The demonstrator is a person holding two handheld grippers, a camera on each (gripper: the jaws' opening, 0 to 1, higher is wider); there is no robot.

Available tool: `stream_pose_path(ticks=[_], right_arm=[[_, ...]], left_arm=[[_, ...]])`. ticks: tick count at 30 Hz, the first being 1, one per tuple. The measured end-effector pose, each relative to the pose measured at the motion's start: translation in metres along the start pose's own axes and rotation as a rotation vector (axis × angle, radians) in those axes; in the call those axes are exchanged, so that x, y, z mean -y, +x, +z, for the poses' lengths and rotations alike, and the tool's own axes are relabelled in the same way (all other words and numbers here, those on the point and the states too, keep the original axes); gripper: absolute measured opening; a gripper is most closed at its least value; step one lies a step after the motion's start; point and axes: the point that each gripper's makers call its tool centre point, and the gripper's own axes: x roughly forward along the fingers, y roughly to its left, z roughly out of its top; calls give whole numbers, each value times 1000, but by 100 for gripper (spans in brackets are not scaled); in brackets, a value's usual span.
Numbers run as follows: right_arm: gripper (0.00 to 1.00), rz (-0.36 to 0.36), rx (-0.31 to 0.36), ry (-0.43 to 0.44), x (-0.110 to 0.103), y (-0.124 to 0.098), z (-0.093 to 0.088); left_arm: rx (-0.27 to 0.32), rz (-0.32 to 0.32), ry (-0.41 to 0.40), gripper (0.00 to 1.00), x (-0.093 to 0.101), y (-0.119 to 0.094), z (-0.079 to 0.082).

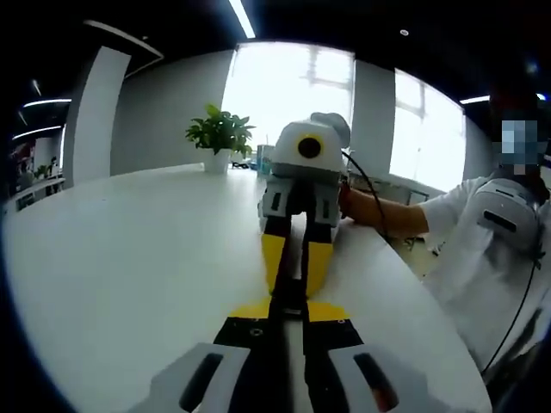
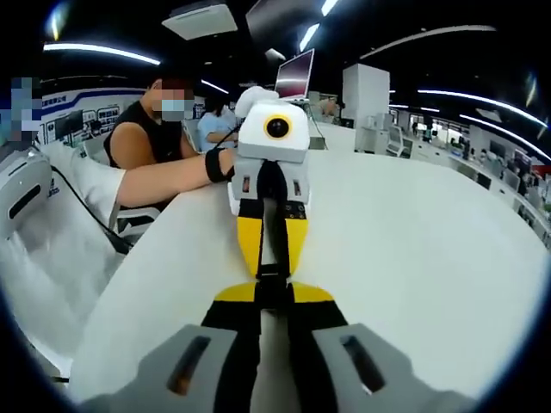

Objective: Snap the two parts of the plastic buckle together until the buckle closes and remains connected.

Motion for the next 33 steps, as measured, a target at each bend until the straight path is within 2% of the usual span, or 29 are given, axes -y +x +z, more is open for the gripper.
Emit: stream_pose_path(ticks=[3, 5, 17, 20, 22, 26, 33], right_arm=[[9, 8, -5, -2, -3, -4, -4], [9, 6, -1, 6, -5, -3, -4], [9, 0, -4, 8, -10, -1, -5], [9, -3, -2, 13, -9, 0, -4], [9, -2, 0, 13, -8, 0, -4], [9, 2, 1, 18, -6, -1, -4], [9, -3, 0, 28, -6, -1, -4]], left_arm=[[0, -17, 28, 8, 5, 2, 5], [9, -23, 10, 9, 3, -1, 7], [5, -16, 52, 10, -6, -5, 7], [5, -10, 77, 11, -5, -3, 7], [13, -12, 156, 11, -12, -3, 9], [8, -7, 134, 12, -4, 1, 9], [3, -5, 179, 14, 2, 6, 10]])
